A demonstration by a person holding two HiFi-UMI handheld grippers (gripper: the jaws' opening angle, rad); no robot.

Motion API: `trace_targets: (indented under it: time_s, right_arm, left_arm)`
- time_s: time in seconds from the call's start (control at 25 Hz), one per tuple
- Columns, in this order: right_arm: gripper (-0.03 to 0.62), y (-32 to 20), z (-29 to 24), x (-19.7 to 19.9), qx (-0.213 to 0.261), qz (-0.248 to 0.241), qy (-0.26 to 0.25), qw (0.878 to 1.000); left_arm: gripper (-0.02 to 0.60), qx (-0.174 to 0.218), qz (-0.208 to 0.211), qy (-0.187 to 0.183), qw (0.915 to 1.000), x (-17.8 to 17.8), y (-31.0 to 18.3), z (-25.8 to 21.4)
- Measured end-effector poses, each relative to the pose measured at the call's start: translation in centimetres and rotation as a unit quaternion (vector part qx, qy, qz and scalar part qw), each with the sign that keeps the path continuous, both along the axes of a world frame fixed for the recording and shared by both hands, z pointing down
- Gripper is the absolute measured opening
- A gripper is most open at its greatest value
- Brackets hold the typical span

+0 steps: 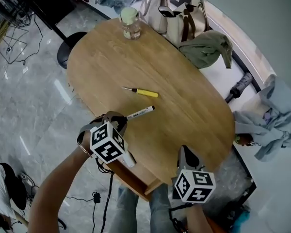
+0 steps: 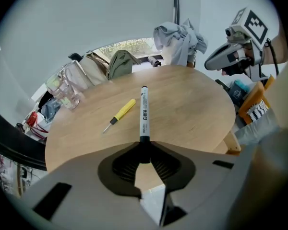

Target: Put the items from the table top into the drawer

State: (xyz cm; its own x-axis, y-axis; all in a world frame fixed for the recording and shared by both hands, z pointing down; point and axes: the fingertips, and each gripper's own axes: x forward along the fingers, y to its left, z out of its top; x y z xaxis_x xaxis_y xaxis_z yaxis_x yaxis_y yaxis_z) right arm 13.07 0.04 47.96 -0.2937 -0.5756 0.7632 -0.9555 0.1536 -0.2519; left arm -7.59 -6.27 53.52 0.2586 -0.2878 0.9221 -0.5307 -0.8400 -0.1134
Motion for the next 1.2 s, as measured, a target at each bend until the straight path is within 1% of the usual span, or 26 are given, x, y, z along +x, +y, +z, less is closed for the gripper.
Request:
trace_targets:
  time_s: [0.16,0.36,0.52,0.72,0.88,1.0,1.04,1.12,1.2]
  right_arm:
    - [0.005,-0.2,-0.3,-0.3,0.007,-0.022,0.006,1.0]
    - [0.005,0.1,-0.6,-0.5,0.01,-0.04,0.008,0.999]
    - [0.005,0.5,-0.6,-0.7,0.009,-0.056,0.013,0.998]
    - [0.005,0.3,-1.0,-1.4,0.011,-0.077,0.015,0.997]
    - [0.005,0.4,-1.0,-2.4,0.013,-0.099,0.015,0.995]
    - [0.005,0.5,-1.0,-3.3,0.011,-0.113,0.012,0.993]
    - [0.005,0.6,-0.9,-3.6,0.01,-0.118,0.011,0.993]
    - [0.005,0.8,-0.9,-4.2,0.008,-0.13,0.011,0.991]
    - [0.005,1.0,-0.8,-4.8,0.007,-0.143,0.012,0.99]
  left_arm:
    - [0.066,0.001,-0.037,0.005,0.9993,-0.1,1.7,-0.4]
    - [0.066,-0.01,-0.094,0.031,0.9951,0.0,4.2,-0.8]
    - [0.066,-0.02,-0.153,0.056,0.9864,0.0,6.8,-0.8]
    - [0.066,-0.03,-0.226,0.079,0.9704,-0.3,9.8,-0.7]
    - [0.066,-0.023,-0.283,0.108,0.9528,-0.4,11.5,-1.3]
    - [0.066,-0.015,-0.319,0.119,0.9403,-0.6,12.8,-1.8]
    - [0.066,-0.013,-0.332,0.123,0.935,-0.7,13.2,-2.0]
    - [0.066,-0.013,-0.366,0.138,0.9201,-0.9,14.3,-2.3]
    - [0.066,-0.011,-0.403,0.153,0.9024,-1.2,15.4,-2.5]
